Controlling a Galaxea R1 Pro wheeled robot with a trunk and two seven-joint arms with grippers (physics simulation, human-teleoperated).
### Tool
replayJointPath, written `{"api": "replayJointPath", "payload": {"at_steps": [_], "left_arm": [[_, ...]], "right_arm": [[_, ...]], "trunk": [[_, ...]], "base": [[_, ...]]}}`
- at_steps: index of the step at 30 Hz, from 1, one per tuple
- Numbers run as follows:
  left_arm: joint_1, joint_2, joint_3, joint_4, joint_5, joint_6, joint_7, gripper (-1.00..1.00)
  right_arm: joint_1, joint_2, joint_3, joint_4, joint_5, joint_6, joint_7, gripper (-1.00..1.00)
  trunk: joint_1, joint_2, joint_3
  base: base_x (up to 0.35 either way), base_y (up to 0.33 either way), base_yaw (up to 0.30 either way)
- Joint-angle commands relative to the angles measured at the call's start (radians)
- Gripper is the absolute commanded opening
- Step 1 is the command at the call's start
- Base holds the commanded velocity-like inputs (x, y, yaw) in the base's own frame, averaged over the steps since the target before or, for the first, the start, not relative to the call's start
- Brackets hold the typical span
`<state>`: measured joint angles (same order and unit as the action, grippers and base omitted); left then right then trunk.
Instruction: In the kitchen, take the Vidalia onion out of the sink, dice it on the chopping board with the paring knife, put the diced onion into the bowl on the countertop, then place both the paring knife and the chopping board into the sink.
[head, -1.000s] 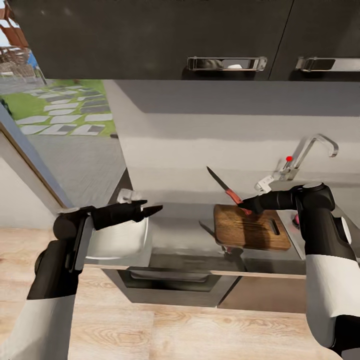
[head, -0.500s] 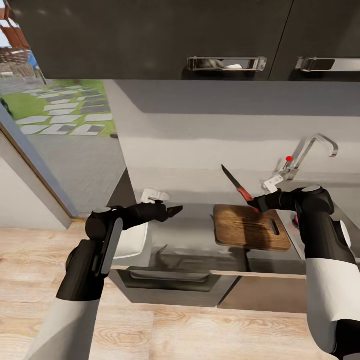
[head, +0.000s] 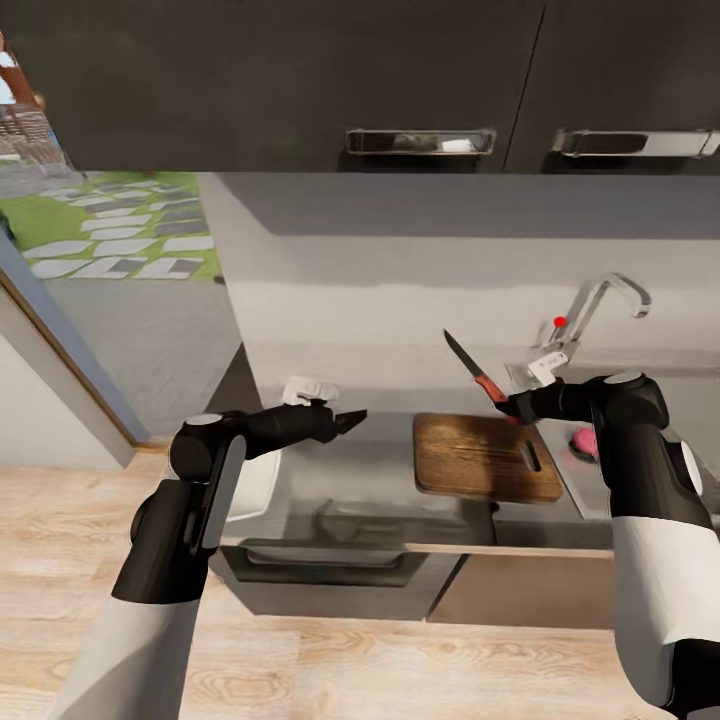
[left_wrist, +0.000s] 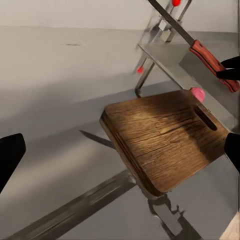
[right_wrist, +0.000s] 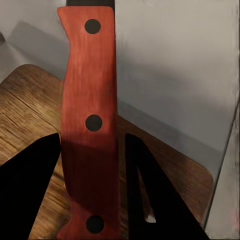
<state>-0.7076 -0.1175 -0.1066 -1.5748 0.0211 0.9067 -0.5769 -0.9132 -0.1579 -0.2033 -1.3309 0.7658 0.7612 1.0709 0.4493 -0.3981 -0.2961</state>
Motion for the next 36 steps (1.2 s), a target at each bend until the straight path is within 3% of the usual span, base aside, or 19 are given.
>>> {"api": "replayJointPath", "payload": {"at_steps": [1,11,36], "left_arm": [[-0.001,-0.001,0.001,-0.001,0.002,0.008,-0.001,1.00],[-0.001,-0.001,0.001,-0.001,0.002,0.008,-0.001,1.00],[-0.001,-0.001,0.001,-0.001,0.002,0.008,-0.001,1.00]], "right_arm": [[-0.001,0.000,-0.001,-0.001,0.008,0.004,0.009,-1.00],[-0.001,0.000,0.001,-0.001,0.009,0.004,0.009,-1.00],[-0.001,0.000,0.001,-0.001,0.009,0.004,0.009,-1.00]], "trunk": [[0.001,-0.002,0.000],[0.001,-0.002,0.004],[0.001,-0.002,0.005]], "base": [[0.000,-0.126,-0.118],[0.000,-0.108,-0.030],[0.000,-0.296,-0.002]]}}
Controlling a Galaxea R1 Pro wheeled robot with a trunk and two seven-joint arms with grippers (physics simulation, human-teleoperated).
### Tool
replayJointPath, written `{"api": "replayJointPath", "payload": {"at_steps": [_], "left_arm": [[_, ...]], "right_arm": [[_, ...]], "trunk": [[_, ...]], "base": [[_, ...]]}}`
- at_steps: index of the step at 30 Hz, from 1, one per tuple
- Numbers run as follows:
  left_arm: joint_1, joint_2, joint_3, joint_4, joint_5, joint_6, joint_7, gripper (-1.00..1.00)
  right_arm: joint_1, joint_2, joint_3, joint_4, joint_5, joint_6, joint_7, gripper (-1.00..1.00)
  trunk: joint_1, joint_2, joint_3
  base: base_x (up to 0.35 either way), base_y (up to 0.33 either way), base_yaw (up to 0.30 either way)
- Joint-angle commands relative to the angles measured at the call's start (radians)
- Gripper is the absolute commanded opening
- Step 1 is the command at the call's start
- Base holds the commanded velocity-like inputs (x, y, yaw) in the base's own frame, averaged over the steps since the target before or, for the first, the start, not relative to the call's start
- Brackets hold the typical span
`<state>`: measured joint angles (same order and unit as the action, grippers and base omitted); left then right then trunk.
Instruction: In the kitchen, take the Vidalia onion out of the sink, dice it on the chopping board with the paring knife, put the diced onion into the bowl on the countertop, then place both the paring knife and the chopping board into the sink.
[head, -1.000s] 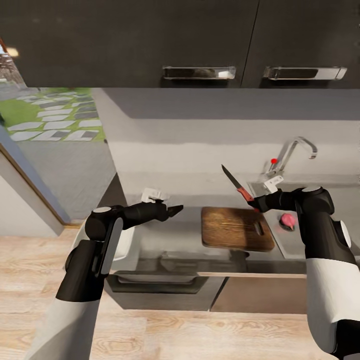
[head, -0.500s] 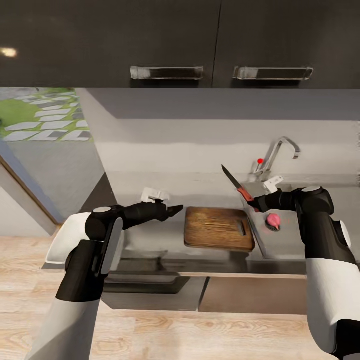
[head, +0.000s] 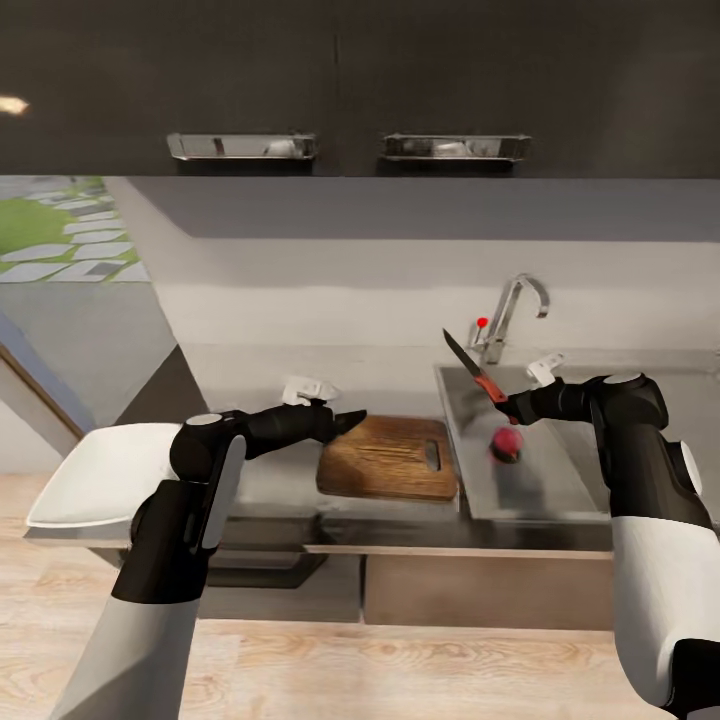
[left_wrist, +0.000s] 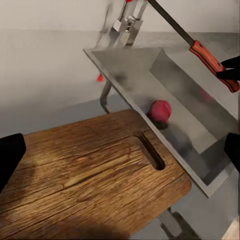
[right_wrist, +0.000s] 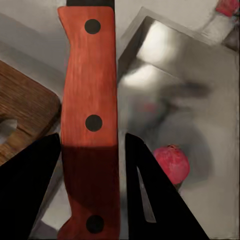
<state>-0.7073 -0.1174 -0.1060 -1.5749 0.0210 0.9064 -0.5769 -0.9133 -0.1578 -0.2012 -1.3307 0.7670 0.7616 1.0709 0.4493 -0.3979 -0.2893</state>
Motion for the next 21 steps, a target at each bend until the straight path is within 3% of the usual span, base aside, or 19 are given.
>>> {"api": "replayJointPath", "payload": {"at_steps": [1,8,12,18,21], "left_arm": [[-0.001,-0.001,0.001,-0.001,0.002,0.008,-0.001,1.00],[-0.001,0.003,0.011,0.000,0.002,0.009,0.000,1.00],[-0.001,0.005,0.026,0.000,0.002,0.009,0.000,1.00],[-0.001,0.005,0.031,0.000,0.002,0.009,0.000,1.00],[-0.001,0.006,0.031,0.000,0.002,0.009,0.000,1.00]], "right_arm": [[-0.001,0.000,0.000,-0.001,0.008,0.004,0.009,-1.00],[-0.001,0.000,0.000,-0.001,0.008,0.005,0.009,-1.00],[0.003,0.000,0.000,-0.001,0.012,0.004,0.009,-1.00],[0.020,0.000,0.000,-0.001,0.098,-0.010,0.008,-1.00],[0.023,0.000,0.000,-0.001,0.111,-0.040,0.009,-1.00]], "trunk": [[0.001,-0.002,-0.002],[0.001,-0.002,0.005],[0.001,-0.002,0.009],[0.001,-0.002,0.015],[0.001,-0.002,0.017]], "base": [[0.000,-0.311,-0.073],[0.000,-0.287,-0.176],[0.000,-0.086,-0.218],[0.000,-0.008,-0.207],[0.000,-0.001,-0.124]]}}
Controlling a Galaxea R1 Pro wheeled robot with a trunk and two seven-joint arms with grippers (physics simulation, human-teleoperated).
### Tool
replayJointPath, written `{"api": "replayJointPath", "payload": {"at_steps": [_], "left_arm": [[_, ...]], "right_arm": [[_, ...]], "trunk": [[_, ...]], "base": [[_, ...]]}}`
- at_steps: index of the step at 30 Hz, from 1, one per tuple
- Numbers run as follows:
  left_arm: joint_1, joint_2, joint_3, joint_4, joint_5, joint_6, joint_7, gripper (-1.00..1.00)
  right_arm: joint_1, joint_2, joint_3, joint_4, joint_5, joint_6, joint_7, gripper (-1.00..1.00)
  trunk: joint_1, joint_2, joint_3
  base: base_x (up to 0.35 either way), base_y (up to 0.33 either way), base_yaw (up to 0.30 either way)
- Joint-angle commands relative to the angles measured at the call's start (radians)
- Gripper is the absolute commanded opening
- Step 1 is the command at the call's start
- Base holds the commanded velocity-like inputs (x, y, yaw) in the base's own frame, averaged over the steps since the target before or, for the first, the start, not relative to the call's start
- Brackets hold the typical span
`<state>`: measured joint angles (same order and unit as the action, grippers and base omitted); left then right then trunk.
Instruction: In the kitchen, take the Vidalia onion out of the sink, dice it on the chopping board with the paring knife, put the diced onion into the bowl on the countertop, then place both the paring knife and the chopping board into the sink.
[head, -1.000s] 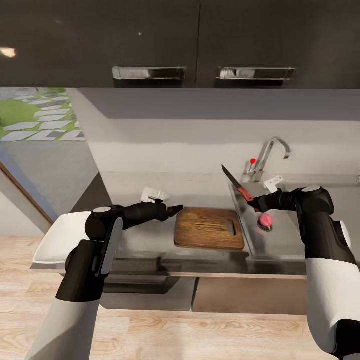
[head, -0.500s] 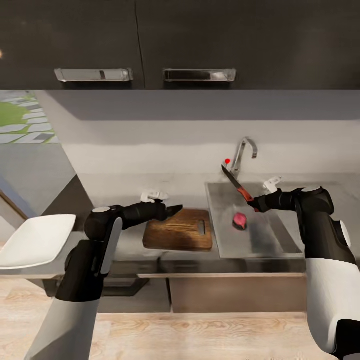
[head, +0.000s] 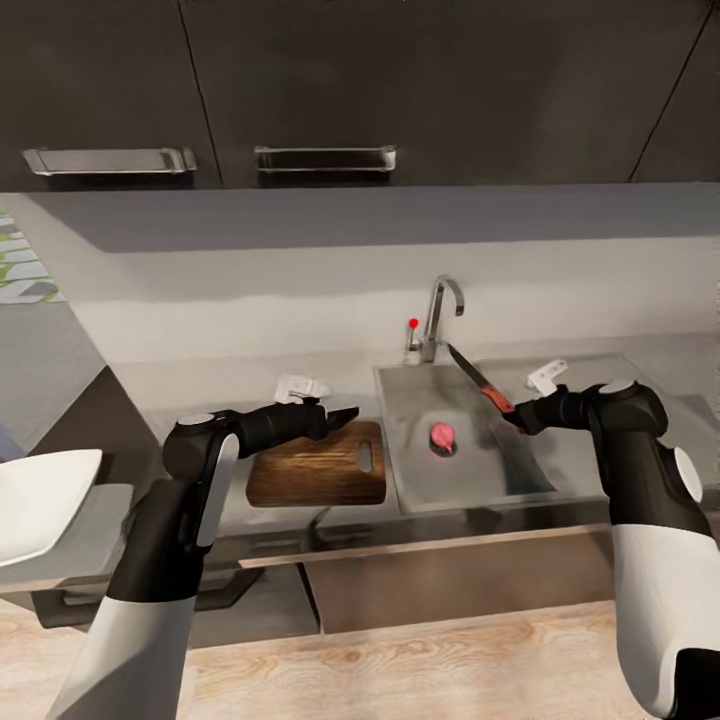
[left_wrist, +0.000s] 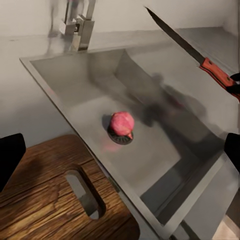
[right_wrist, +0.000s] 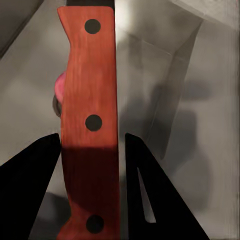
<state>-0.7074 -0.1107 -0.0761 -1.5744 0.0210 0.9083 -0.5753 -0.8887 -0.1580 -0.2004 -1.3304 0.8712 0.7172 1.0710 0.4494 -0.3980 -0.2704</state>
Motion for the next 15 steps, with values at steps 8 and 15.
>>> {"api": "replayJointPath", "payload": {"at_steps": [8,15], "left_arm": [[-0.001,-0.001,0.001,-0.001,0.002,0.007,0.000,1.00],[-0.001,-0.004,-0.004,0.000,0.002,0.010,0.001,1.00]], "right_arm": [[0.016,-0.006,-0.002,-0.001,0.084,-0.023,0.008,-1.00],[0.020,-0.040,-0.037,-0.001,0.142,-0.024,0.005,-1.00]], "trunk": [[0.001,-0.002,0.002],[0.001,-0.002,0.006]], "base": [[0.000,0.000,-0.113],[0.000,0.000,-0.197]]}}
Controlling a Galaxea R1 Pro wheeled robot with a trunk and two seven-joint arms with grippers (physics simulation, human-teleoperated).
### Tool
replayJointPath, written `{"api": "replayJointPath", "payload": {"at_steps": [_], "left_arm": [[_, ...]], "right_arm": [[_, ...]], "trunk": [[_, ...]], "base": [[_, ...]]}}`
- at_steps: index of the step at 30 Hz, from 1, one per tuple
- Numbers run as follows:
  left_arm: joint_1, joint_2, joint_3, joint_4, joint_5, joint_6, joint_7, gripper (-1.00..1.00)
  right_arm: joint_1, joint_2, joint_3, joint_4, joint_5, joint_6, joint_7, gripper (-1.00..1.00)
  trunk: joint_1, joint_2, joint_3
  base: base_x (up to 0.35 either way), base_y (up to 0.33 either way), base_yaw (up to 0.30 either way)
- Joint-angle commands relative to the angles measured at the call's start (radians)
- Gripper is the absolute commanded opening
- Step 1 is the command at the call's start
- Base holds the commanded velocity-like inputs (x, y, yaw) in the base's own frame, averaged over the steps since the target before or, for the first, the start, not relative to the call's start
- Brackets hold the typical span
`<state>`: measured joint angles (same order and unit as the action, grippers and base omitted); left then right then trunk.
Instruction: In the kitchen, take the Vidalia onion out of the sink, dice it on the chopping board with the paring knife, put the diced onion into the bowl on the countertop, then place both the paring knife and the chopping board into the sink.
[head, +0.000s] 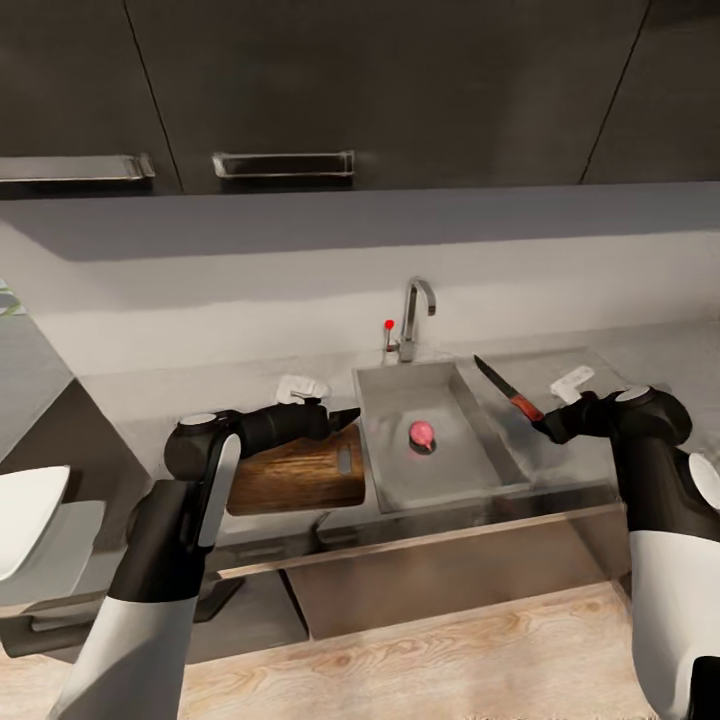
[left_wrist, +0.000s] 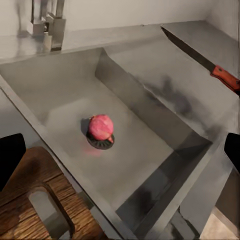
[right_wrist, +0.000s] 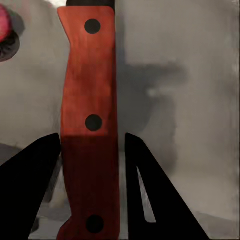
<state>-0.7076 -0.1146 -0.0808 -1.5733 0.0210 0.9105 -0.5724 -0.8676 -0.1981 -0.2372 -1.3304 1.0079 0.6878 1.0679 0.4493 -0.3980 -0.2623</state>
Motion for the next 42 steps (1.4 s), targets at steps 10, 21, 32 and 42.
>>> {"api": "replayJointPath", "payload": {"at_steps": [10,21,32,42], "left_arm": [[-0.059,-0.022,-0.003,0.070,0.001,0.071,0.144,1.00],[-0.062,-0.044,-0.037,0.091,0.001,0.075,0.160,1.00],[-0.062,-0.046,-0.123,0.077,0.003,0.035,0.160,1.00],[-0.061,-0.047,-0.125,0.070,0.007,0.028,0.160,1.00]], "right_arm": [[-0.001,-0.060,-0.179,-0.005,0.000,-0.063,0.092,-1.00],[-0.001,-0.061,-0.195,-0.039,-0.004,-0.082,0.331,-1.00],[-0.001,-0.061,-0.197,-0.062,-0.006,-0.078,0.335,-1.00],[-0.001,-0.061,-0.197,-0.080,-0.010,-0.077,0.336,-1.00]], "trunk": [[0.001,-0.002,0.000],[0.001,-0.002,0.000],[0.001,-0.002,0.000],[0.001,-0.002,0.000]], "base": [[0.000,0.000,-0.150],[0.000,0.000,-0.009],[0.000,0.000,0.000],[0.000,0.000,-0.167]]}}
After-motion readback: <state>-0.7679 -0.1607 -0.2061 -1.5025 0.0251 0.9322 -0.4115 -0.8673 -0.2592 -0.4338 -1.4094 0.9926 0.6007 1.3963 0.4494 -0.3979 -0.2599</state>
